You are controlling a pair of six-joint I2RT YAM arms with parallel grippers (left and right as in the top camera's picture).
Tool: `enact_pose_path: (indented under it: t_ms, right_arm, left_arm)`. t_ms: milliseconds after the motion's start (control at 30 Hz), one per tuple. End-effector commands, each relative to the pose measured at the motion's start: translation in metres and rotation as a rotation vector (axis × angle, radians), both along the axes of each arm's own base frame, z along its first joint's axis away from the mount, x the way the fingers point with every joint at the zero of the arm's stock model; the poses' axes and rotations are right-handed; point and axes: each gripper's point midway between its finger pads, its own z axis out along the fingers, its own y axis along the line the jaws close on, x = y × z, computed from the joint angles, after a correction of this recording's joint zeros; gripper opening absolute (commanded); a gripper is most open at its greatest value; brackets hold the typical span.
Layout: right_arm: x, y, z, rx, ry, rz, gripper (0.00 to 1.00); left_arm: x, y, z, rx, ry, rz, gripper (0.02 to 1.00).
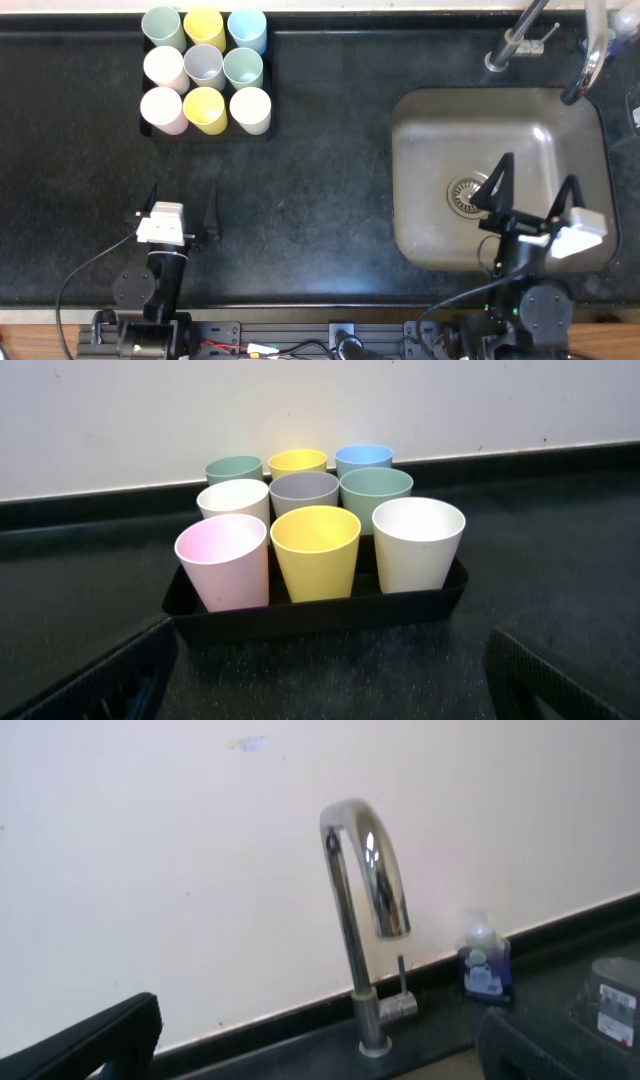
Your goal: Store Cups
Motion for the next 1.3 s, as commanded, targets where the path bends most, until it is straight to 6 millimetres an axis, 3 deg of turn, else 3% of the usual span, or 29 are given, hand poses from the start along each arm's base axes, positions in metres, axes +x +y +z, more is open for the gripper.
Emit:
enact_pose_path:
  t_ms: [33,433,633,800,933,1033,1300]
  right_arm:
    - [0.004,0.005,-0.038,-0.031,0.057,0.023,0.998]
    - [0.009,0.006,-0.081,-0.045,0.184,0.024,0.998]
    - [0.002,0.005,-0.127,-0.065,0.375,0.026,0.996]
    - [-0.015,0.003,-0.178,-0.089,0.598,0.028,0.998]
    - [-0.031,0.0,-0.206,-0.104,0.735,0.025,0.996]
    - [-0.039,-0.002,-0.217,-0.113,0.794,0.018,0.998]
    - [-0.038,0.0,-0.216,-0.108,0.786,0.03,0.996]
  left_arm:
    - [0.0,0.0,0.0,0.015,-0.007,-0.006,0.998]
    - [0.0,0.0,0.0,0.015,-0.007,-0.006,0.998]
    - [0.0,0.0,0.0,0.015,-0.007,-0.006,0.998]
    - [0.0,0.0,0.0,0.015,-0.007,-0.006,0.998]
    - [0.0,0.0,0.0,0.015,-0.007,-0.006,0.998]
    - [0.0,0.0,0.0,0.015,-0.007,-0.006,0.998]
    - [0.0,0.0,0.0,0.015,-0.007,-0.006,0.998]
